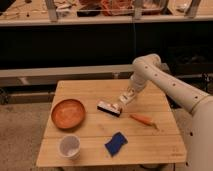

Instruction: Place the bottle in the ceramic bowl

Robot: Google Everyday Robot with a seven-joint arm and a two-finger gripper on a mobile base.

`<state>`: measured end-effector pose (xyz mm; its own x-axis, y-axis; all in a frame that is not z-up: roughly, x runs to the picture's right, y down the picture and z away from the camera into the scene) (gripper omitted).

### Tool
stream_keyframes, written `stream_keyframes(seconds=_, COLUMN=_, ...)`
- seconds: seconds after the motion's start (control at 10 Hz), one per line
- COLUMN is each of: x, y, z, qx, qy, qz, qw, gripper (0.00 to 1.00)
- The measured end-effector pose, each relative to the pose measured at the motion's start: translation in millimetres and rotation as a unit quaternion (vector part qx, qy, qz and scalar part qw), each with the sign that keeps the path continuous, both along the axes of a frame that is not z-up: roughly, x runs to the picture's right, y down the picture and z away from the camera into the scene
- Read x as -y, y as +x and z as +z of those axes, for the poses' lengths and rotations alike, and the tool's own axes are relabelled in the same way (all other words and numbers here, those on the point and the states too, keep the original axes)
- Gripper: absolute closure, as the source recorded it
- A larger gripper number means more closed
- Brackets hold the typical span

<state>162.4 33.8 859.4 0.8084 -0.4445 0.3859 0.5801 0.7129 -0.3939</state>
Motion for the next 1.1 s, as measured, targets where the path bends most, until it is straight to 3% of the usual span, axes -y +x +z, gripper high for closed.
stream_keyframes(seconds=0.3, x=8, y=-11, z=-11.0, qx=0.007, qy=0.009, qz=-0.019, qw=0.9997, gripper=0.99)
stream_keyframes(seconds=0.7, x=14, y=-67, z=-25.5, qx=0.032, qy=0.019, qz=-0.046, qw=0.9983, gripper=0.99)
stream_keyframes(seconds=1.1, x=20, y=-85, z=-28.5, qx=0.043, qy=0.03, qz=-0.061, qw=0.9968, gripper=0.99)
